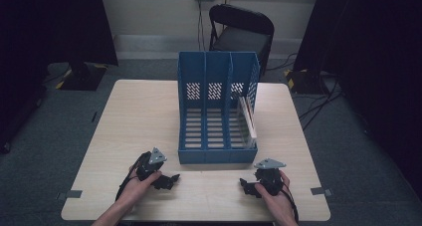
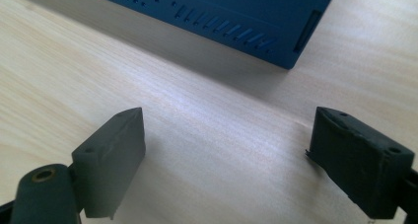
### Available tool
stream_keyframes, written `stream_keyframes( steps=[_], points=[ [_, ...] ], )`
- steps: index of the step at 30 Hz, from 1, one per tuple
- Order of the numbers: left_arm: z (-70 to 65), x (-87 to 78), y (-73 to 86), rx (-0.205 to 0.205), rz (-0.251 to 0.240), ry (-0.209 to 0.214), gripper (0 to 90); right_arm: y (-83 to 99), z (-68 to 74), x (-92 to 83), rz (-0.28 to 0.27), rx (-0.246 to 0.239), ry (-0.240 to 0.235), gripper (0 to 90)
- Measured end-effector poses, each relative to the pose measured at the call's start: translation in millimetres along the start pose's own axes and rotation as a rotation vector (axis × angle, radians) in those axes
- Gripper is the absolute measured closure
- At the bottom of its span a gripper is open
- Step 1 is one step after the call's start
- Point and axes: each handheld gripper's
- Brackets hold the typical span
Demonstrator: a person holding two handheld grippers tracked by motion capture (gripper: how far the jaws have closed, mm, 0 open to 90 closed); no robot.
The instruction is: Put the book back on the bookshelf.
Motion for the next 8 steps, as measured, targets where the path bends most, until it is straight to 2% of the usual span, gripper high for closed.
stream_keyframes(
  steps=[3, 8],
  points=[
    [0.0, -0.1, 0.0, 0.0, 0.0, -0.001, 0.0, 5.0, 2.2, 2.1, -0.058, 0.006, 0.002, 11.3],
    [0.0, 0.0, 0.0, 0.0, 0.0, 0.0, 0.0, 5.1, 2.3, 2.1, -0.058, 0.005, 0.003, 11.2]
  ],
)
Point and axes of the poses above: each handheld gripper's, and its own axes: x roughly forward along the jaws, y roughly out of its underside, z roughly to its left, and after that the axes turned 8 degrees about y, right-handed
